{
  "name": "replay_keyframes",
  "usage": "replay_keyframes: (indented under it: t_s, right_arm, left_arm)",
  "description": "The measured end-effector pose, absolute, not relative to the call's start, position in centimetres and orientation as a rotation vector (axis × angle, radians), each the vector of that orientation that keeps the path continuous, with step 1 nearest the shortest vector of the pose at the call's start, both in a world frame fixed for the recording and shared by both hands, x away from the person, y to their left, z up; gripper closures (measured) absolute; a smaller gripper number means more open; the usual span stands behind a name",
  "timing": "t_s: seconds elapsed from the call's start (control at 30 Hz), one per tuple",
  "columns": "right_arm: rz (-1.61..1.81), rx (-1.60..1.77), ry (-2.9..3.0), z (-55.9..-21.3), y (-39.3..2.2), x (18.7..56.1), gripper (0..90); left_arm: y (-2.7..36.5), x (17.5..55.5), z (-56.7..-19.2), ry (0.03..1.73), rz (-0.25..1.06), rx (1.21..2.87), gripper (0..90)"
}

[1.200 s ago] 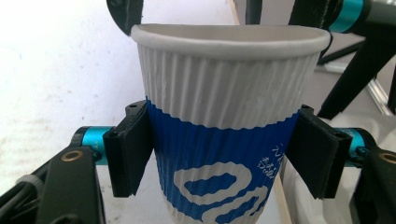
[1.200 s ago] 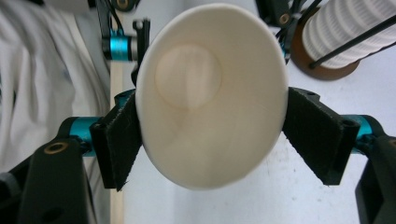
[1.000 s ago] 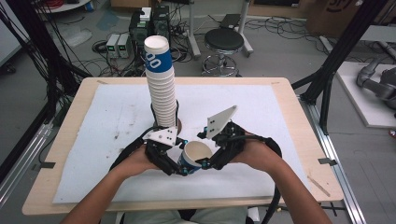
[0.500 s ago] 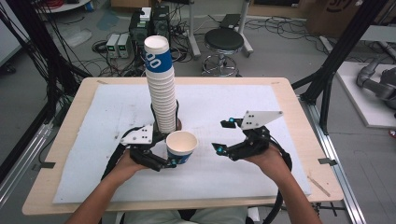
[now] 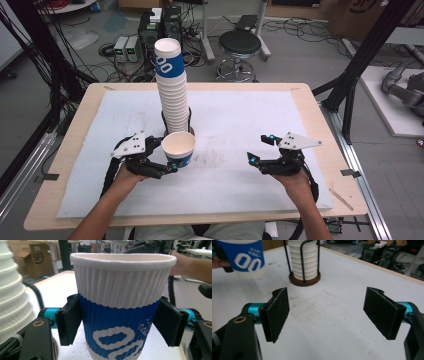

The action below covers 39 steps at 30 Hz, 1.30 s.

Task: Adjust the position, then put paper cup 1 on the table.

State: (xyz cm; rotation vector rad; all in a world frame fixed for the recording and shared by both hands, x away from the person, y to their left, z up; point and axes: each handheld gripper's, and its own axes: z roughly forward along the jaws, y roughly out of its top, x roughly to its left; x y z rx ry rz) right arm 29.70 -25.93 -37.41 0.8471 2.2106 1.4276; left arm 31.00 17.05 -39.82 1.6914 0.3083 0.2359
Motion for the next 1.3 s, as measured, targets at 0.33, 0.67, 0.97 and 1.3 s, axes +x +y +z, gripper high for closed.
replay_keyframes:
  t_s: [0.33,0.67,0.97,1.3]
  right_arm:
    - [1.385,0.89,2.181,-38.7,-26.7,29.5,21.5]
    - [1.42,0.909,2.149,-38.8,-27.2,29.2,21.6]
    - [1.424,0.934,2.132,-38.8,-27.8,29.1,21.6]
    - [1.419,0.916,2.14,-38.9,-27.7,28.9,21.5]
  left_arm:
    - [18.2,30.5,-40.2,0.312,0.263,1.655,27.6]
    - [18.6,30.3,-39.9,0.305,0.29,1.632,27.4]
    - [19.7,30.3,-39.5,0.306,0.308,1.591,27.3]
    - [23.0,30.5,-38.6,0.325,0.352,1.54,27.3]
